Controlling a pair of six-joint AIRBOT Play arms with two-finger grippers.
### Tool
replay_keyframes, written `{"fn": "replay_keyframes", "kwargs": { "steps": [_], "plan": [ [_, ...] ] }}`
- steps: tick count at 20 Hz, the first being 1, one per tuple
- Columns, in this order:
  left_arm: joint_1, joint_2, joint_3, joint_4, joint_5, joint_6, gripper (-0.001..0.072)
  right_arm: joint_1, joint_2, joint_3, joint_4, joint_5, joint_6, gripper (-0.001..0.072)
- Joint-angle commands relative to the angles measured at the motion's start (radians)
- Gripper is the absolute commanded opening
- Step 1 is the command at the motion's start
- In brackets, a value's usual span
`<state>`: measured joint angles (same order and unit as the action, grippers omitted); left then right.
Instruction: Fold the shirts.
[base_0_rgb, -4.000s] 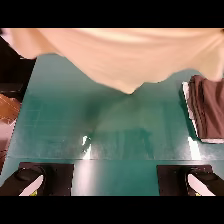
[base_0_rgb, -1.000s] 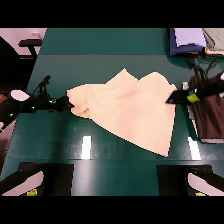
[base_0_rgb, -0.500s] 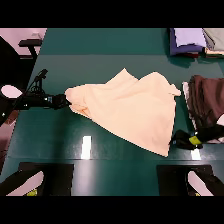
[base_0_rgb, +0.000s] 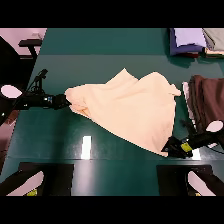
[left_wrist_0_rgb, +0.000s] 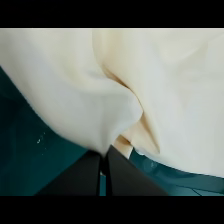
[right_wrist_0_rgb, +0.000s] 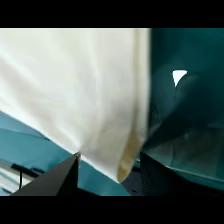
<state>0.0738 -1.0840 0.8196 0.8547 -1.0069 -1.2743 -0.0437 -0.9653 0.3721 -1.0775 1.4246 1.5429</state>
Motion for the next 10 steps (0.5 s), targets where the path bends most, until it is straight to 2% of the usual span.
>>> {"fn": "replay_keyframes", "kwargs": {
  "steps": [1,2,3,4,7,10],
  "plan": [
    [0.001,0.001,0.001,-0.001,-0.005,0.0,0.0026,0.098,-0.068,-0.004,0.012,-0.115,0.0,0.0245],
    [0.001,0.003,0.002,0.0,-0.01,0.0,0.0026,0.127,-0.076,-0.004,0.011,-0.133,0.0,0.0127],
    [0.001,0.011,0.005,0.004,-0.016,0.0,0.0026,0.149,-0.071,-0.003,0.012,-0.147,0.0,0.0048],
    [0.001,0.03,0.01,0.019,-0.018,0.0,0.0025,0.163,-0.053,0.003,0.009,-0.15,0.0,0.0016],
    [0.001,0.131,0.102,0.14,-0.05,-0.056,0.0025,0.171,0.06,0.127,0.003,-0.138,0.001,0.0016],
    [0.001,0.227,0.297,0.195,-0.135,-0.073,0.0025,0.171,0.166,0.383,-0.005,-0.15,0.001,0.0016]
  ]
}}
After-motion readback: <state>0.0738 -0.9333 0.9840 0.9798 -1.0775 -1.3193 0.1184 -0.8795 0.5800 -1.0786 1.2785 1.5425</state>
